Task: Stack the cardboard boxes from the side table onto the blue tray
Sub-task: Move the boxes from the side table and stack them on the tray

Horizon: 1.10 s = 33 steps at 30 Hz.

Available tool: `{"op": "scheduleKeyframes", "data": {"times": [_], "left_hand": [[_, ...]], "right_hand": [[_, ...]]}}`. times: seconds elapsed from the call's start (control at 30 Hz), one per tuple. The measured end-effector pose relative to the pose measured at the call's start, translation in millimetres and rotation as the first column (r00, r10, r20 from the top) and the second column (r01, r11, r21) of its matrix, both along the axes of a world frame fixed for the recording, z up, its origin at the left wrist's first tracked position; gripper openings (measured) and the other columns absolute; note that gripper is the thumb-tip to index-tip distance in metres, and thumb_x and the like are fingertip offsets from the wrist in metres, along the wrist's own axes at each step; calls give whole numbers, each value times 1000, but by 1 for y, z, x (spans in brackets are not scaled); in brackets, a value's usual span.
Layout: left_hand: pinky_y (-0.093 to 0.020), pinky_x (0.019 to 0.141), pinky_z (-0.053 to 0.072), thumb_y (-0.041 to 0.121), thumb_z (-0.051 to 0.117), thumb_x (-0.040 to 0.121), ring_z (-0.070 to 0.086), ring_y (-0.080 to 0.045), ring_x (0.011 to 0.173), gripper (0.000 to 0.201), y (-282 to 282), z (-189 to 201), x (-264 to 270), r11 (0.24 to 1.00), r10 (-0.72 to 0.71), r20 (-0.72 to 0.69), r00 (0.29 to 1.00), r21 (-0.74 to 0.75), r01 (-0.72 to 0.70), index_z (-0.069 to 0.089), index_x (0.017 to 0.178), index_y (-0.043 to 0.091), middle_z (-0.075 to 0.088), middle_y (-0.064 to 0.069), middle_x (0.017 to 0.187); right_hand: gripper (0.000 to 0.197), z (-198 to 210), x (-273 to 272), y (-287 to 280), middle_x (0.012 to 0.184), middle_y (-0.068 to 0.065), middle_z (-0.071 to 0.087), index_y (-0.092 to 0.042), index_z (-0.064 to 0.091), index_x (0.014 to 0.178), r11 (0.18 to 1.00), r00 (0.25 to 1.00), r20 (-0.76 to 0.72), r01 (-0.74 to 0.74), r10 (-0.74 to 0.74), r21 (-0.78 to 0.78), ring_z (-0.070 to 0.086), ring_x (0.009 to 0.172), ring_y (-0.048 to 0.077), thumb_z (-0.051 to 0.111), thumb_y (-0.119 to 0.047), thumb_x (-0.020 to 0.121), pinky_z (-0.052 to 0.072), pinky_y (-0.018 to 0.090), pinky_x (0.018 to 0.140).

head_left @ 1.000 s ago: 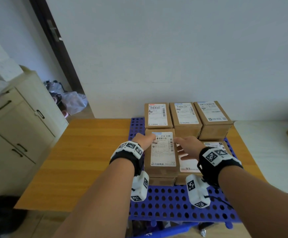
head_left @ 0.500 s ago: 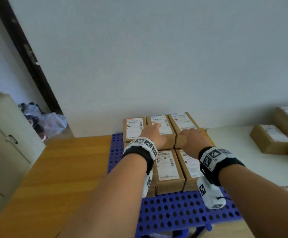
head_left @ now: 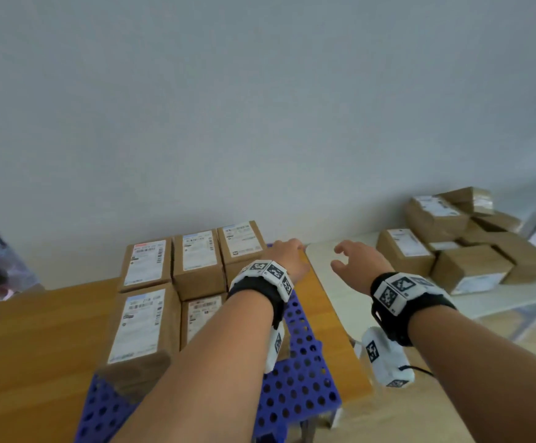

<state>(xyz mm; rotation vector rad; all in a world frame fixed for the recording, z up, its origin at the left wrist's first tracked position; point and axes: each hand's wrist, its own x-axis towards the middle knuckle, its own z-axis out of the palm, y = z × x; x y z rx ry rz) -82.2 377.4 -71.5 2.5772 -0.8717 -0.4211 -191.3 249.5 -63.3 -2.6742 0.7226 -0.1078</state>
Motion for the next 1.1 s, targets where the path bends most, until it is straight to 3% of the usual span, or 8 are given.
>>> {"op": "scheduleKeyframes", "data": {"times": [0.3,0.5,0.63,0.8,0.97,1.03,1.1], "left_hand": [[-37,106,41,30,55,94,42,-29,135,54,-113,-18,-52,1000,-31,-31,999,-3,31,40,145,24,39,-10,149],[-38,100,46,32,56,93,53,-31,124,54,-162,-31,-78,999,-38,-72,997,15,39,41,145,23,42,-10,145],[-40,100,47,31,56,93,53,-31,123,55,-194,-40,-88,998,-62,-102,993,21,65,41,145,22,43,-11,145],[-39,102,46,31,57,93,52,-31,124,54,-235,-51,-83,995,-85,-114,990,32,90,42,144,21,45,-12,143],[-38,98,49,32,60,88,58,-31,118,54,-284,-62,-59,996,-90,-138,986,15,93,47,139,22,53,-11,136],[-38,97,50,31,60,88,59,-31,116,54,-305,-70,-45,996,-79,-155,985,16,82,47,140,22,54,-11,134],[-38,97,50,31,60,90,59,-31,116,54,-326,-78,-27,997,-73,-164,984,19,77,47,141,22,56,-11,134]], "right_hand": [[41,-6,-64,-112,130,8,59,-18,52,132,997,997,-50,69,-67,42,56,115,27,49,-33,94,46,36,94],[35,-12,-97,-155,124,14,63,-7,56,127,991,991,-93,103,-94,89,59,111,30,48,-23,97,48,36,91],[39,-24,-109,-179,127,10,61,-11,54,131,980,986,-82,152,-142,131,57,115,27,50,-26,96,47,36,94],[39,-37,-107,-217,124,7,61,-16,53,131,971,976,-121,195,-179,140,57,111,27,51,-30,95,46,34,90],[8,-51,-82,-267,87,0,61,-23,54,91,975,975,-134,193,-178,109,58,82,22,49,-29,90,44,31,71],[8,-58,-65,-288,92,0,62,-24,53,94,976,974,-144,190,-174,106,55,81,19,48,-31,92,44,31,72],[19,-66,-47,-308,105,2,64,-21,57,109,976,977,-136,183,-166,119,58,89,20,49,-31,95,46,30,77]]}}
